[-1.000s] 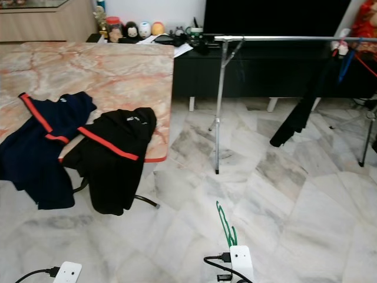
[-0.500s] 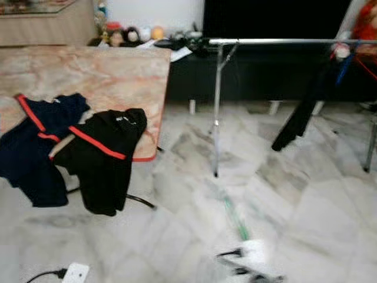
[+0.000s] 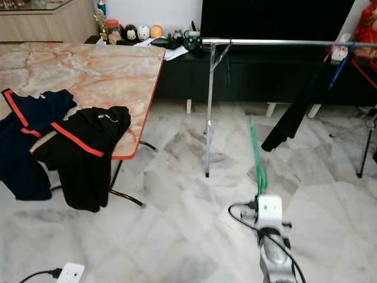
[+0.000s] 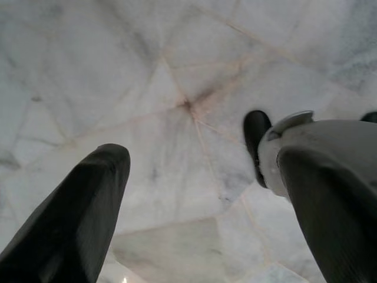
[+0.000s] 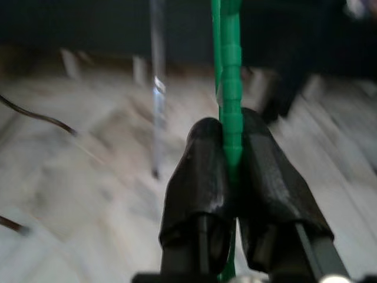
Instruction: Hang hanger
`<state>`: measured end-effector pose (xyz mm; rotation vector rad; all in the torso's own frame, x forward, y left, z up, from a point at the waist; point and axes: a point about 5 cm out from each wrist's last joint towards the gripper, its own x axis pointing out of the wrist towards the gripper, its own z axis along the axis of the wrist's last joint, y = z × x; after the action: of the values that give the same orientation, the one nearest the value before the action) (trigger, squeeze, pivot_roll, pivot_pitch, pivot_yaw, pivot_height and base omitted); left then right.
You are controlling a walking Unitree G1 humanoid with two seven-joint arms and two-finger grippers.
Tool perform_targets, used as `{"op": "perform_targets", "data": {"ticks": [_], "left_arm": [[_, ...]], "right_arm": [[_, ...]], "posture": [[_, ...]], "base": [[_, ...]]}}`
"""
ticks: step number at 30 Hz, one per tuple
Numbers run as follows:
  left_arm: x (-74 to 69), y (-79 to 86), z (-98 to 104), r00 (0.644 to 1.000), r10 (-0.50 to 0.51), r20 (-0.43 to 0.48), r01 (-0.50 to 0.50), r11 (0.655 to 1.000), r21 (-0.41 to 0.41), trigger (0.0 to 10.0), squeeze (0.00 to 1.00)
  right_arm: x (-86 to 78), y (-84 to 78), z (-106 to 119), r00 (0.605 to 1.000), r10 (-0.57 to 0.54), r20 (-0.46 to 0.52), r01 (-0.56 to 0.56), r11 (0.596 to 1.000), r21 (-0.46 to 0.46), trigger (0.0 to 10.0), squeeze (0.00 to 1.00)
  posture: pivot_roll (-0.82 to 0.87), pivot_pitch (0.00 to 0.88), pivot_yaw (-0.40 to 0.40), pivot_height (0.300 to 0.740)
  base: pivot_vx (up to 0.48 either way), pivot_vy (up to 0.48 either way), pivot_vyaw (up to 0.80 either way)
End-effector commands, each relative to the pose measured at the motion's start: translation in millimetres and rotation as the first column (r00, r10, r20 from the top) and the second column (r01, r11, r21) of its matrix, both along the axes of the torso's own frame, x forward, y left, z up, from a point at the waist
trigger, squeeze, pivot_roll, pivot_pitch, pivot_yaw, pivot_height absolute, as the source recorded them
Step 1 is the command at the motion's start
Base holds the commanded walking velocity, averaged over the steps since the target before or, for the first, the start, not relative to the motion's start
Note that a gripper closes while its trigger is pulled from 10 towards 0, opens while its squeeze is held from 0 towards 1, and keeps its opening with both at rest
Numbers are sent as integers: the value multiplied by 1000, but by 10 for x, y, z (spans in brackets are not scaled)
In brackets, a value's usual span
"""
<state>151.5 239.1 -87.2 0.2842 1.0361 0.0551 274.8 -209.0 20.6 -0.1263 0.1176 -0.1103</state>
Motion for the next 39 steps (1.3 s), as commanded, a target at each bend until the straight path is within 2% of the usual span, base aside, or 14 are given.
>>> {"op": "perform_targets", "data": {"ticks": [1, 2, 6, 10, 11, 12, 14, 16, 18, 26, 39], "left_arm": [[-10, -3, -7, 1000, -15, -12, 15, 1000, 7, 10000, 0], [-7, -4, -6, 1000, -15, -13, 15, 1000, 7, 10000, 0], [-7, -12, -9, 1000, -16, -16, 16, 1000, 5, 10000, 0], [-13, -28, -16, 1000, -19, -21, 19, 1000, 0, 10000, 0], [-13, -28, -16, 1000, -19, -21, 19, 1000, 0, 10000, 0], [-15, -29, -18, 1000, -19, -22, 19, 1000, -1, 10000, 0], [-35, -52, -31, 999, -20, -28, 20, 1000, -5, 10000, 0], [-48, -64, -39, 999, -17, -30, 17, 1000, -7, 10000, 0], [-58, -59, -41, 999, -14, -28, 14, 1000, -4, 10000, 0], [-156, 7, -61, 998, -15, -60, 16, 1000, 7, 10000, 0], [-224, 30, -79, 997, -9, -77, 10, 1000, 7, 10000, 0]], "right_arm": [[47, 26, 138, 996, 29, 84, -27, 999, -26, 10000, 0], [56, 67, 194, 991, 51, 120, -48, 998, -32, 10000, 0], [44, 131, 193, 989, 78, 124, -77, 997, -16, 10000, 0], [-4, 184, -66, 995, 85, -44, -83, 996, 36, 10000, 0], [-4, 184, -66, 995, 85, -44, -83, 996, 36, 10000, 0], [-22, 194, -124, 993, 84, -85, -80, 996, 50, 10000, 0], [-118, 172, -318, 975, 48, -219, -34, 997, 70, 10000, 0], [-184, 143, -419, 955, 22, -295, -2, 998, 69, 10000, 0], [-181, 125, -424, 952, 22, -306, -3, 998, 63, 10000, 0], [-35, 39, -263, 975, -14, -220, 36, 995, 95, 10000, 0], [-32, 43, -279, 971, -9, -239, 30, 996, 85, 10000, 0]], "posture": [[3, 0, -55, 740], [-2, 0, -53, 740], [-12, 0, -49, 740], [-29, 0, -47, 740], [-29, 0, -47, 740], [-36, 0, -46, 740], [-23, 0, -49, 740], [-16, 0, -53, 740], [-5, 0, -61, 740], [-18, 0, -54, 740], [-14, 0, -68, 740]], "base": [[0, -262, 0], [0, -259, 0], [0, -259, 0], [0, -259, 0], [0, -255, 0], [0, -259, 0], [0, -259, 0], [0, -259, 0], [0, -259, 0], [0, -259, 0], [0, -263, 0]]}}
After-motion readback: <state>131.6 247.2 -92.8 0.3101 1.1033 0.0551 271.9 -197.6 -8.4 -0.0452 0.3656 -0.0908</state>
